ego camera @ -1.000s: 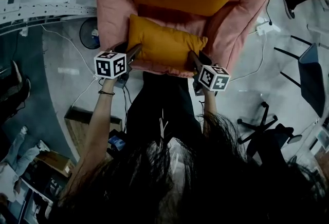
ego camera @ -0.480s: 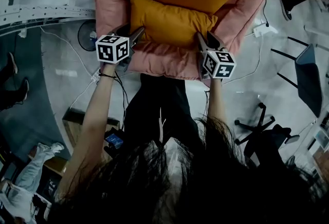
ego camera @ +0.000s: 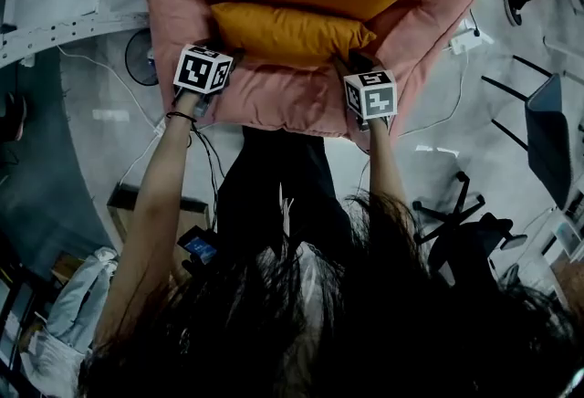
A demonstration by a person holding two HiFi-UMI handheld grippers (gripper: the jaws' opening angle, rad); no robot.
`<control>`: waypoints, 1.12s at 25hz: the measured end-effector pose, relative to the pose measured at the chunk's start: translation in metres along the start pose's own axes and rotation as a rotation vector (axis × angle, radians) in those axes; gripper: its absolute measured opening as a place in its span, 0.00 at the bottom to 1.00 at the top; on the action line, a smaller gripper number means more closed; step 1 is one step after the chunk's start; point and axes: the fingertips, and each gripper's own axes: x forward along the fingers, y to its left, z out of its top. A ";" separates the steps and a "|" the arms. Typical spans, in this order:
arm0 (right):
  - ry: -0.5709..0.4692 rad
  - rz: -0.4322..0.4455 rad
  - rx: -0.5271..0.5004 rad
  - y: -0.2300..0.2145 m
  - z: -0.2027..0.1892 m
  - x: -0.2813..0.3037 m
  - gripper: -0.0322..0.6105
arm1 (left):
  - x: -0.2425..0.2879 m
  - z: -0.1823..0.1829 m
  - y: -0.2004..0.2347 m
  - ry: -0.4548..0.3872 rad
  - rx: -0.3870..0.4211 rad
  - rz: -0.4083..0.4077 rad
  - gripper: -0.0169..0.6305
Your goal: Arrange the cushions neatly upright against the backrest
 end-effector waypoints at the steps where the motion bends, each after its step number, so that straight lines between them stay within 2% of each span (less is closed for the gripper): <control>1: 0.024 0.007 -0.003 0.000 -0.002 0.003 0.25 | 0.004 -0.002 0.001 0.019 -0.005 0.000 0.37; 6: 0.128 0.038 -0.025 0.000 -0.012 0.018 0.25 | 0.020 -0.018 0.013 0.125 -0.048 0.038 0.38; 10: 0.152 0.018 -0.015 -0.004 -0.014 0.029 0.26 | 0.022 -0.015 0.016 0.146 -0.105 0.072 0.42; 14: 0.151 -0.009 -0.034 -0.006 -0.015 0.030 0.28 | 0.028 -0.020 0.021 0.184 -0.086 0.120 0.45; 22: 0.138 -0.076 -0.049 -0.004 -0.018 0.018 0.32 | 0.014 -0.024 0.011 0.137 0.002 0.105 0.45; 26: 0.120 -0.092 -0.002 -0.004 -0.020 0.005 0.34 | 0.001 -0.024 -0.002 0.084 0.014 0.101 0.45; 28: 0.099 -0.102 0.028 -0.002 -0.019 -0.004 0.34 | -0.006 -0.024 -0.010 0.050 -0.009 0.086 0.45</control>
